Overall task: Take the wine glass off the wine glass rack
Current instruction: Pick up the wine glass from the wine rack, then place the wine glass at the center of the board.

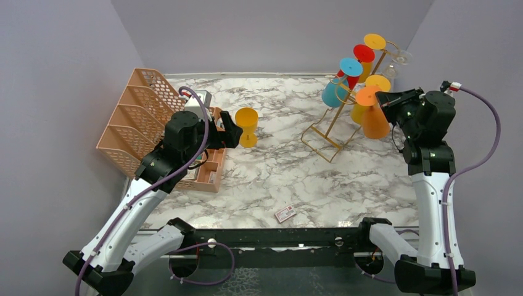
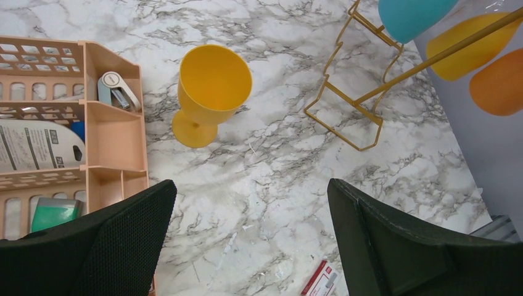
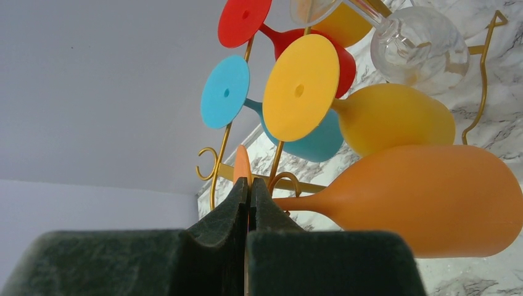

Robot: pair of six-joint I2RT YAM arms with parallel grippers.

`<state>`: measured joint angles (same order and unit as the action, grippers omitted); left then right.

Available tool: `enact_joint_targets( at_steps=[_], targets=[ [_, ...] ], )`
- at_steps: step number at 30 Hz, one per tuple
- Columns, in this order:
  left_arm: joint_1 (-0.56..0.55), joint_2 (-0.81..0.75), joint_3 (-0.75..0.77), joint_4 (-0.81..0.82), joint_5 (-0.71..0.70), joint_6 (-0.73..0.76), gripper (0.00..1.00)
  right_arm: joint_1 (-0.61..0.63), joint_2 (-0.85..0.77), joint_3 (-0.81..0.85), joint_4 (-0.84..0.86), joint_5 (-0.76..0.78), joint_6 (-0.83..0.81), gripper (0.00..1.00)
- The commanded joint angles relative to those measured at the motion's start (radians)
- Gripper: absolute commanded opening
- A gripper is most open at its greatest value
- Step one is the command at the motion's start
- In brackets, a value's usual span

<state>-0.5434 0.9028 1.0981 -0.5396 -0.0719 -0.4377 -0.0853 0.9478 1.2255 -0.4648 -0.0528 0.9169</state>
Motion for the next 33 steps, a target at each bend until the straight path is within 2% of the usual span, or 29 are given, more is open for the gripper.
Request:
enact_joint_targets(
  at_steps=[1,13,23,27,33],
  targets=[
    [0.0,-0.011,-0.009,0.034,0.02,-0.009,0.99,-0.001,-0.019,-0.01,-0.011,0.047,-0.01,0.01],
    [0.0,0.006,0.002,0.044,0.058,-0.005,0.99,-0.001,-0.038,0.006,-0.043,0.05,-0.045,0.01],
    [0.001,-0.008,-0.004,0.044,0.178,-0.002,0.99,-0.001,-0.228,-0.022,-0.163,-0.119,-0.278,0.01],
    [0.0,-0.045,-0.035,0.045,0.24,-0.025,0.99,0.006,-0.268,-0.032,-0.179,-0.358,-0.376,0.01],
    [0.001,-0.13,-0.13,0.07,0.355,-0.085,0.99,0.029,-0.262,-0.152,-0.115,-0.972,-0.438,0.01]
  ],
)
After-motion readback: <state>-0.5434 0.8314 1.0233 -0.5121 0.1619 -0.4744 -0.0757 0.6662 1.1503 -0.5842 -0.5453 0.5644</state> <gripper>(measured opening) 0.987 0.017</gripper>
